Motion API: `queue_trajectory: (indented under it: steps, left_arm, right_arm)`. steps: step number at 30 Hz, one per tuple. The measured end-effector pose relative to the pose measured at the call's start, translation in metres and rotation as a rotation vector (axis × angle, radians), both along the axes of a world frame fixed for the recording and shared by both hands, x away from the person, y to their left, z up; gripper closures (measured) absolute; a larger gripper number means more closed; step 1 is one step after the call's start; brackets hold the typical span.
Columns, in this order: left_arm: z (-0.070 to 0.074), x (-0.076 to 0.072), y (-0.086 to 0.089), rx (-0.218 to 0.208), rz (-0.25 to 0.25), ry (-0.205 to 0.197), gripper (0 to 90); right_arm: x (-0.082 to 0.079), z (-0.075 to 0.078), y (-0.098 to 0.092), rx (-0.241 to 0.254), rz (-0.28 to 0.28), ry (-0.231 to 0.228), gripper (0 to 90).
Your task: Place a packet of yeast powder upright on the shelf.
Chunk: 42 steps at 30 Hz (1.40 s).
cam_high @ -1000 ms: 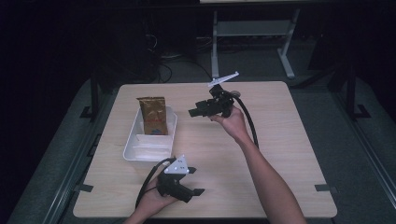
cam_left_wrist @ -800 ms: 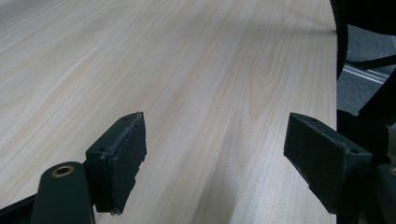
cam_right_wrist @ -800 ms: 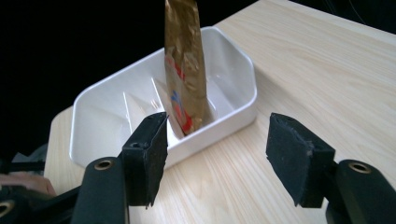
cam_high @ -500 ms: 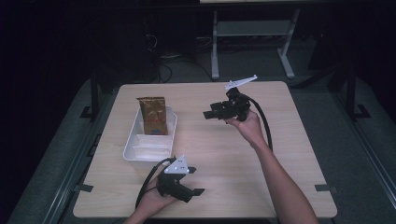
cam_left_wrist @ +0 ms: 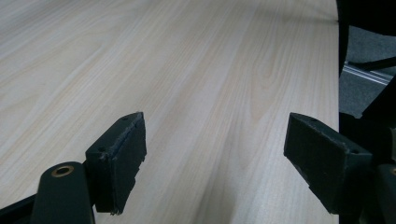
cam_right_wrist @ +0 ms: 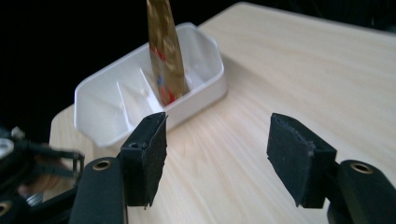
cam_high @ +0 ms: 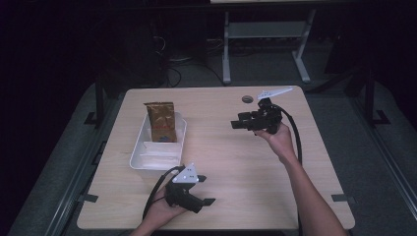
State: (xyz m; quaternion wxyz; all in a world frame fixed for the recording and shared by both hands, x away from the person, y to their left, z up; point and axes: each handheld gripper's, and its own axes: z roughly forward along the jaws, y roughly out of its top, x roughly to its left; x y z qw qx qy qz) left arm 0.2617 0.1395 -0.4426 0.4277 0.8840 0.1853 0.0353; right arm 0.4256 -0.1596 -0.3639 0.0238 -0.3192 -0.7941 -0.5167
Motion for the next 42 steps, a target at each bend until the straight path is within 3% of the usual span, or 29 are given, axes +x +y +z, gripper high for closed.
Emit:
queue_trajectory:
  steps: [7, 11, 15, 17, 23, 27, 34, 42]
  left_arm:
    - [-0.001, 0.0, -0.001, 0.015, -0.003, -0.002, 20.6]
    - [-0.001, 0.001, -0.001, 0.01, -0.002, 0.004, 20.5]
    - [-0.001, 0.003, 0.0, 0.006, 0.003, 0.014, 20.4]
    - [0.0, 0.002, 0.001, -0.001, 0.005, 0.005, 20.5]
    - [-0.001, 0.002, 0.001, -0.005, 0.011, 0.01, 20.5]
    - [0.0, 0.003, 0.002, -0.009, 0.011, 0.006, 20.5]
    - [0.001, 0.003, 0.004, -0.003, 0.019, -0.005, 20.6]
    - [0.001, 0.003, 0.005, -0.009, 0.031, 0.0, 20.6]
  right_arm:
    - [-0.01, -0.006, -0.023, 0.012, -0.022, 0.011, 36.8]
    - [-0.02, -0.005, -0.034, -0.013, -0.03, -0.002, 36.4]
    - [-0.028, -0.008, -0.045, 0.013, -0.039, 0.002, 36.3]
    - [-0.033, -0.012, -0.052, 0.029, -0.034, 0.01, 36.3]
    - [-0.048, -0.022, -0.067, -0.009, -0.055, 0.002, 36.4]
    - [-0.055, -0.028, -0.078, 0.014, -0.056, 0.016, 36.8]
    - [-0.067, -0.034, -0.09, 0.004, -0.085, 0.017, 35.9]
    - [-0.084, -0.042, -0.103, 0.038, -0.094, 0.026, 36.5]
